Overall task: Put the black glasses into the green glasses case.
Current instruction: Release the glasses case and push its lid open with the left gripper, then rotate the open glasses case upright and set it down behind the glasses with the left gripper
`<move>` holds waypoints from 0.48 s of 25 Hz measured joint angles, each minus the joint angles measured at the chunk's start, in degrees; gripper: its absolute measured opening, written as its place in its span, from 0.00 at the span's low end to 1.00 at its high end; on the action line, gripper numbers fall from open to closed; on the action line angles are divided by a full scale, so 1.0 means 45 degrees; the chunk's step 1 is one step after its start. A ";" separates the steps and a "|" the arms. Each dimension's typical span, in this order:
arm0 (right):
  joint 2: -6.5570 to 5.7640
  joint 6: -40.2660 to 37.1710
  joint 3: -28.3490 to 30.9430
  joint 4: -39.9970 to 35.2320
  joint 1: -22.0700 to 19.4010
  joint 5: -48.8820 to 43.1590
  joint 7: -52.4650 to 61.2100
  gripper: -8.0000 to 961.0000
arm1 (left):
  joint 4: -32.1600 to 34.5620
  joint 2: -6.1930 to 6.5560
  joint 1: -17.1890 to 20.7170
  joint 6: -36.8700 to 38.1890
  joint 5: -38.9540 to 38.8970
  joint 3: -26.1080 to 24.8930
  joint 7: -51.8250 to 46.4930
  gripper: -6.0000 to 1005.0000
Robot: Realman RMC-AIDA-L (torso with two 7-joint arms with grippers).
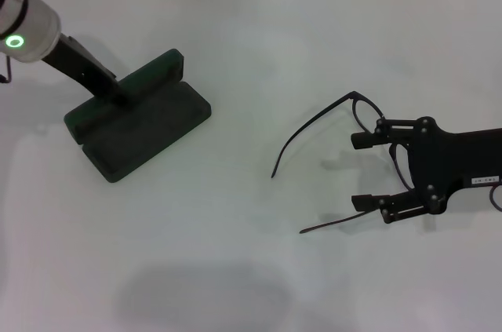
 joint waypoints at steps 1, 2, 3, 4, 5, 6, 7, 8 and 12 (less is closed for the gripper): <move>0.0000 0.0000 0.0004 0.0002 -0.0001 -0.0017 0.0000 0.90 | 0.0075 -0.0027 0.0033 -0.0012 0.0035 0.0005 0.0007 0.70; 0.0004 0.0000 0.0016 0.0004 -0.0002 -0.0052 0.0001 0.90 | 0.0096 -0.0033 0.0046 -0.0013 0.0037 0.0014 0.0012 0.67; 0.0007 0.0000 0.0031 0.0004 -0.0003 -0.0093 0.0000 0.90 | 0.0117 -0.0033 0.0048 -0.0016 0.0038 0.0019 0.0015 0.65; 0.0011 0.0001 0.0041 0.0004 -0.0004 -0.0125 0.0000 0.90 | 0.0117 -0.0038 0.0048 -0.0016 0.0038 0.0038 0.0020 0.62; 0.0015 0.0005 0.0047 0.0005 -0.0004 -0.0151 0.0000 0.90 | 0.0118 -0.0043 0.0039 -0.0013 0.0039 0.0057 0.0021 0.59; 0.0015 0.0014 0.0046 0.0005 -0.0004 -0.0152 0.0000 0.90 | 0.0118 -0.0048 0.0031 0.0001 0.0038 0.0071 0.0021 0.57; 0.0014 0.0024 0.0037 0.0005 -0.0004 -0.0152 0.0000 0.90 | 0.0118 -0.0052 0.0014 0.0036 0.0035 0.0088 0.0021 0.46; 0.0015 0.0033 0.0029 0.0005 -0.0004 -0.0154 0.0000 0.90 | 0.0128 -0.0055 -0.0004 0.0083 0.0034 0.0101 0.0019 0.36; 0.0014 0.0047 0.0024 0.0025 -0.0012 -0.0154 0.0000 0.90 | 0.0414 -0.0181 -0.0043 0.0314 -0.0063 0.0160 0.0161 0.25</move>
